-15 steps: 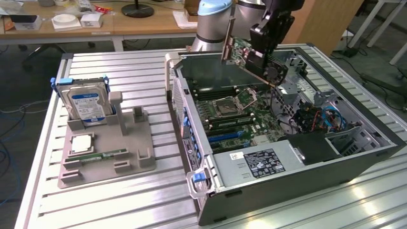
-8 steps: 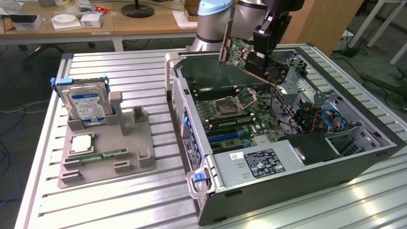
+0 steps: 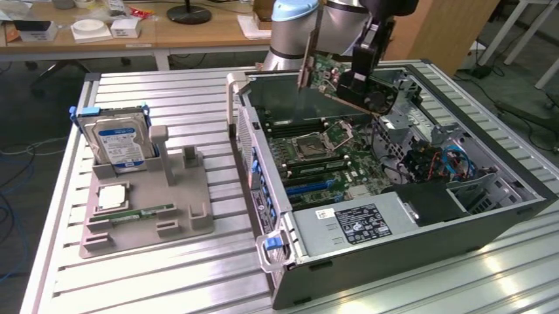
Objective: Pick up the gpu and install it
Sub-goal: 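Insert the gpu into the slot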
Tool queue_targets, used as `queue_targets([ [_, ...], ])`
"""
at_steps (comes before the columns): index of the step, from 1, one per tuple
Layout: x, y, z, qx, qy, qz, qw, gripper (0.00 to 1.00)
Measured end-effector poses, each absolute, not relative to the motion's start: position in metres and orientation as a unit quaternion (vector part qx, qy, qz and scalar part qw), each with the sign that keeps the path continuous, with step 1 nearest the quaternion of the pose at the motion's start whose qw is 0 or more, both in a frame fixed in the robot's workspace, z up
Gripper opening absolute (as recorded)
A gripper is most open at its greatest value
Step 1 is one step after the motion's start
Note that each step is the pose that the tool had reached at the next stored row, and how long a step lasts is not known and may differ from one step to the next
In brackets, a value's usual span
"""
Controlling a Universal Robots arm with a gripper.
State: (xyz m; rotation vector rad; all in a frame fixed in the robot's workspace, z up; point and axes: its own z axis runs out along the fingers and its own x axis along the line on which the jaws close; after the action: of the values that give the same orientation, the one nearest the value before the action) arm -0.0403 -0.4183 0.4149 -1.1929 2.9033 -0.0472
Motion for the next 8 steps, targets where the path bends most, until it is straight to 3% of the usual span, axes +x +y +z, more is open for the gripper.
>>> queue_targets([
  [8,-0.0403,-0.4183,0.4142,-0.438,0.899,-0.015,0.002,0.26],
])
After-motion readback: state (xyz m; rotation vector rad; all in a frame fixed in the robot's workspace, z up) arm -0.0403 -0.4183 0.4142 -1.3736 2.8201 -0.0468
